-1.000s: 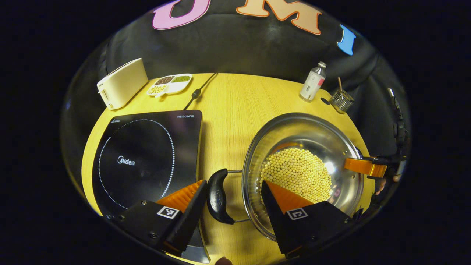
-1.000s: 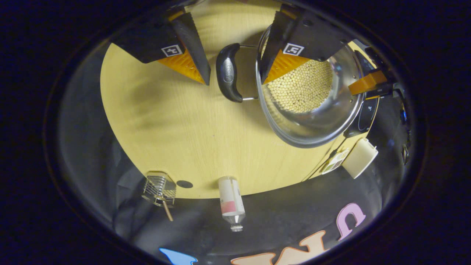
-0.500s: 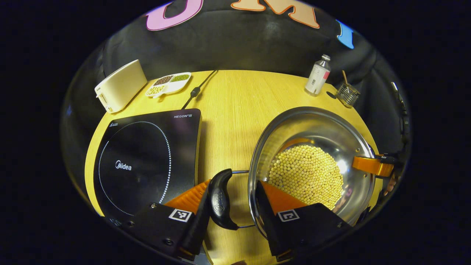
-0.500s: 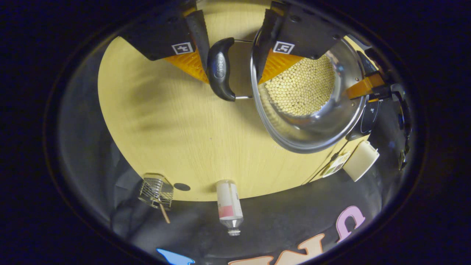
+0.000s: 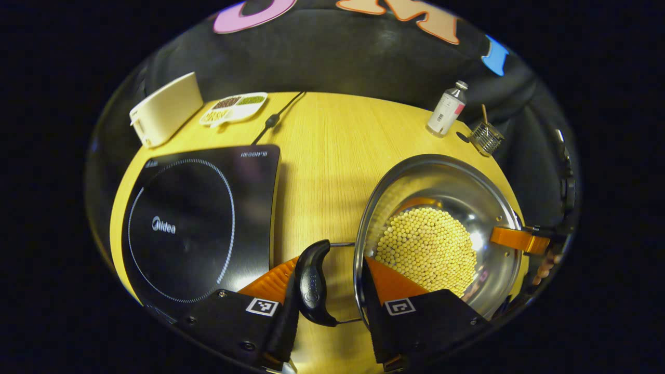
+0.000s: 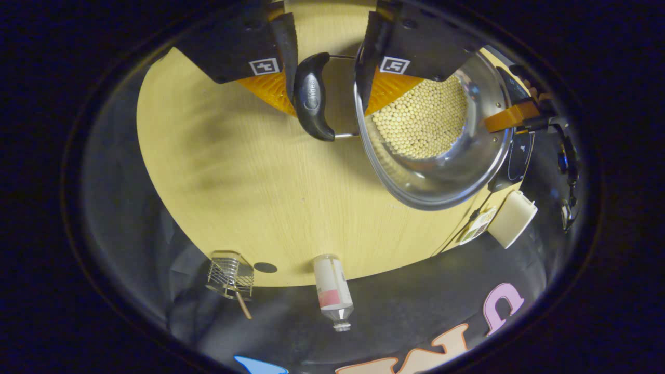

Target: First push the handle of the pot to place it horizontally, then grasp the pot with both hands and set it on the induction cooktop.

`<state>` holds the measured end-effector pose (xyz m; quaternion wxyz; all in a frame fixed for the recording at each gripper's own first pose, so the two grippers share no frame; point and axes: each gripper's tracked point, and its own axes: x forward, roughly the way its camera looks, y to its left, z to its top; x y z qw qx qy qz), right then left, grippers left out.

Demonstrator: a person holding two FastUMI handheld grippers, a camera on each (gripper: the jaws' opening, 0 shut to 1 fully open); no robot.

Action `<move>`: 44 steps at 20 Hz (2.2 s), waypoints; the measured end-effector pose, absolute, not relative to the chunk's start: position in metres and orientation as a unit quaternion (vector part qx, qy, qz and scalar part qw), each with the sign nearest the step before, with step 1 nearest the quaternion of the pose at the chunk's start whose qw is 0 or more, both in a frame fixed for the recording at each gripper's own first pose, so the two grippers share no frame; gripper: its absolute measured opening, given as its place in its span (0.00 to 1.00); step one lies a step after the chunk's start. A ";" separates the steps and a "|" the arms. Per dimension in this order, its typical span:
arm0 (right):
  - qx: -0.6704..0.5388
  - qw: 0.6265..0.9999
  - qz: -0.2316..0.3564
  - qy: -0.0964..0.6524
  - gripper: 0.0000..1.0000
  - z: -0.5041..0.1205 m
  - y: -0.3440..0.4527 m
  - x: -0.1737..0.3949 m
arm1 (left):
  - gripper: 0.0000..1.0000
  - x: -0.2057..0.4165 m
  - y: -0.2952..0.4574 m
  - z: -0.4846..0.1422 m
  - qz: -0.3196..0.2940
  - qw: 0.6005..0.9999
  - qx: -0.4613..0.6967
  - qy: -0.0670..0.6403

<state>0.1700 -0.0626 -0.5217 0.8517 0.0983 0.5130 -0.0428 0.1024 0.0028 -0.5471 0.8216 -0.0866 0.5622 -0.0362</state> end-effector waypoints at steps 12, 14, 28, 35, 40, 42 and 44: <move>0.136 0.857 -0.013 0.497 0.51 -0.481 -0.004 0.158 | 0.58 0.092 0.057 -0.477 -0.024 0.854 -0.054 0.517; 0.139 0.858 -0.008 0.494 0.55 -0.475 0.016 0.164 | 0.60 0.096 0.078 -0.468 -0.025 0.858 -0.047 0.512; 0.120 0.856 -0.043 0.501 0.51 -0.468 0.195 0.197 | 0.57 0.121 0.258 -0.482 -0.060 0.855 -0.050 0.513; 0.093 0.852 -0.056 0.512 0.51 -0.469 0.243 0.210 | 0.57 0.138 0.303 -0.493 -0.074 0.865 -0.048 0.494; 0.084 0.851 -0.053 0.515 0.55 -0.471 0.260 0.227 | 0.57 0.152 0.322 -0.492 -0.068 0.885 -0.047 0.459; 0.080 0.852 -0.051 0.514 0.55 -0.471 0.264 0.231 | 0.57 0.155 0.325 -0.488 -0.064 0.890 -0.045 0.450; 0.082 0.854 -0.051 0.512 0.51 -0.471 0.264 0.234 | 0.58 0.155 0.326 -0.488 -0.061 0.891 -0.045 0.447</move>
